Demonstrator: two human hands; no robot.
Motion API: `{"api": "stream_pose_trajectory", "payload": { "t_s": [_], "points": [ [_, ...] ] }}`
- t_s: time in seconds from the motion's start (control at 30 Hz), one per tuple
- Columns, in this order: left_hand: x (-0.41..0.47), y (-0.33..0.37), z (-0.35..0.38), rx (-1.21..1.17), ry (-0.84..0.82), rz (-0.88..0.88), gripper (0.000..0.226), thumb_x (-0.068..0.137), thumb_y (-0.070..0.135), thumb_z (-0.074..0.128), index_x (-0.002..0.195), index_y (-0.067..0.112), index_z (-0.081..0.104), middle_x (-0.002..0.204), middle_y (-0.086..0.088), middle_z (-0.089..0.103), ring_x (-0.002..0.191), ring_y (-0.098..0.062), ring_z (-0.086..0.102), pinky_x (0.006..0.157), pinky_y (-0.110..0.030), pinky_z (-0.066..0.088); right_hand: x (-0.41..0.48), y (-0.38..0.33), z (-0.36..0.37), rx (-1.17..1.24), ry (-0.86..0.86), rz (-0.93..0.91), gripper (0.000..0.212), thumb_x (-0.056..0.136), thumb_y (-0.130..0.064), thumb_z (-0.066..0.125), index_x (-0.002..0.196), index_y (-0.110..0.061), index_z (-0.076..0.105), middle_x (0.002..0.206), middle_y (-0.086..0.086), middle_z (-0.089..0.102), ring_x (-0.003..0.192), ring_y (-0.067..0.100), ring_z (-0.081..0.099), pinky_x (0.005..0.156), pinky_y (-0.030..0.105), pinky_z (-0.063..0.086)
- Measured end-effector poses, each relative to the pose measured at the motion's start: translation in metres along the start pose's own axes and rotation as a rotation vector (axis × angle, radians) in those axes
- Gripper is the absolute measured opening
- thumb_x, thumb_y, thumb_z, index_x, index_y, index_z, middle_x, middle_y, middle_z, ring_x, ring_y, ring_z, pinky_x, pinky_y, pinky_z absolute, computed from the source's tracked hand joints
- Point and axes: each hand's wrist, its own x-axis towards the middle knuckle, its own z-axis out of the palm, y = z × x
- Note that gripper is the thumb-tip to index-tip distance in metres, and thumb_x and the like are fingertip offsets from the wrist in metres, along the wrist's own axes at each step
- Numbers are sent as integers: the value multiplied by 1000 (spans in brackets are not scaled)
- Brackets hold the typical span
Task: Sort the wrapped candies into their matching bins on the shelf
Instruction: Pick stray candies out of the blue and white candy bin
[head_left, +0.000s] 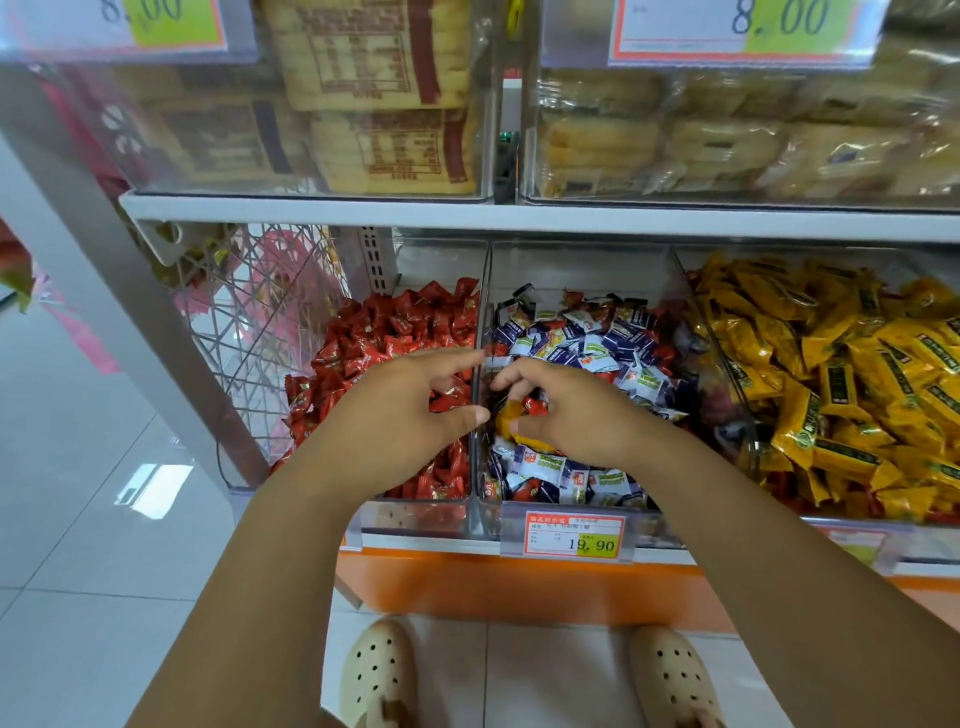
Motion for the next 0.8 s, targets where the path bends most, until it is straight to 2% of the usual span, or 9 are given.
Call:
{"api": "stream_pose_trajectory", "payload": {
  "t_s": [0.1, 0.2, 0.3, 0.37, 0.5, 0.6, 0.67, 0.73, 0.8],
  "points": [
    [0, 4, -1, 61, 20, 36, 57, 88, 32, 66, 140, 40, 43, 147, 18, 38, 129, 1, 38, 103, -17, 29, -11, -5, -10, -30, 114, -56, 30, 92, -23, 61, 116, -40, 56, 107, -22, 55, 64, -10, 48, 60, 17, 34],
    [2, 11, 1, 170, 97, 80, 55, 88, 32, 66, 139, 37, 45, 148, 18, 35, 138, -7, 24, 105, -17, 14, -21, -6, -22, 96, 195, -76, 19, 93, -19, 60, 105, -33, 63, 74, -35, 57, 56, -17, 49, 51, 9, 32],
    [9, 24, 12, 216, 126, 142, 53, 86, 34, 67, 136, 36, 48, 145, 15, 41, 139, -9, 21, 112, -23, 10, -27, -5, -27, 247, 263, -94, 23, 90, -14, 64, 95, -36, 67, 94, -23, 65, 80, -2, 62, 71, 29, 51],
    [15, 33, 22, 226, 83, 159, 48, 87, 33, 66, 133, 33, 53, 140, 10, 50, 139, -10, 28, 119, -33, 5, -30, -3, -27, 333, 294, -92, 29, 87, -9, 65, 86, -38, 67, 102, -15, 67, 97, 6, 62, 85, 35, 52],
    [24, 45, 36, 239, 66, 142, 34, 88, 33, 64, 121, 32, 60, 113, 7, 68, 117, -18, 56, 117, -31, -6, -39, 6, -30, 420, 361, -49, 23, 87, -6, 65, 87, -28, 70, 97, -10, 68, 93, 7, 62, 84, 30, 50],
    [26, 55, 42, 172, 76, 118, 42, 87, 30, 67, 128, 30, 58, 120, 3, 66, 110, -14, 60, 115, -25, 15, -48, 11, -36, 487, 381, -27, 26, 90, -8, 63, 105, -29, 66, 111, -10, 66, 77, -4, 62, 70, 18, 50],
    [28, 61, 45, 123, 87, 91, 44, 87, 29, 67, 130, 29, 58, 122, 2, 65, 107, -12, 60, 97, -22, 40, -52, 12, -38, 526, 401, -4, 36, 93, -10, 60, 121, -34, 58, 121, -13, 60, 63, -2, 60, 58, 21, 52],
    [32, 65, 51, 61, 79, 70, 35, 89, 28, 65, 124, 29, 61, 116, 2, 67, 104, -11, 60, 82, -18, 41, -54, 15, -39, 582, 479, 31, 34, 95, -13, 57, 123, -32, 58, 123, -13, 58, 77, 4, 63, 67, 30, 56],
    [38, 70, 58, -60, 86, 73, 25, 90, 27, 63, 115, 30, 65, 105, 3, 69, 104, -10, 62, 86, -22, 46, -57, 16, -39, 634, 548, 89, 24, 96, -17, 54, 116, -30, 62, 119, -10, 61, 102, 9, 61, 85, 29, 53]
  ]
}}
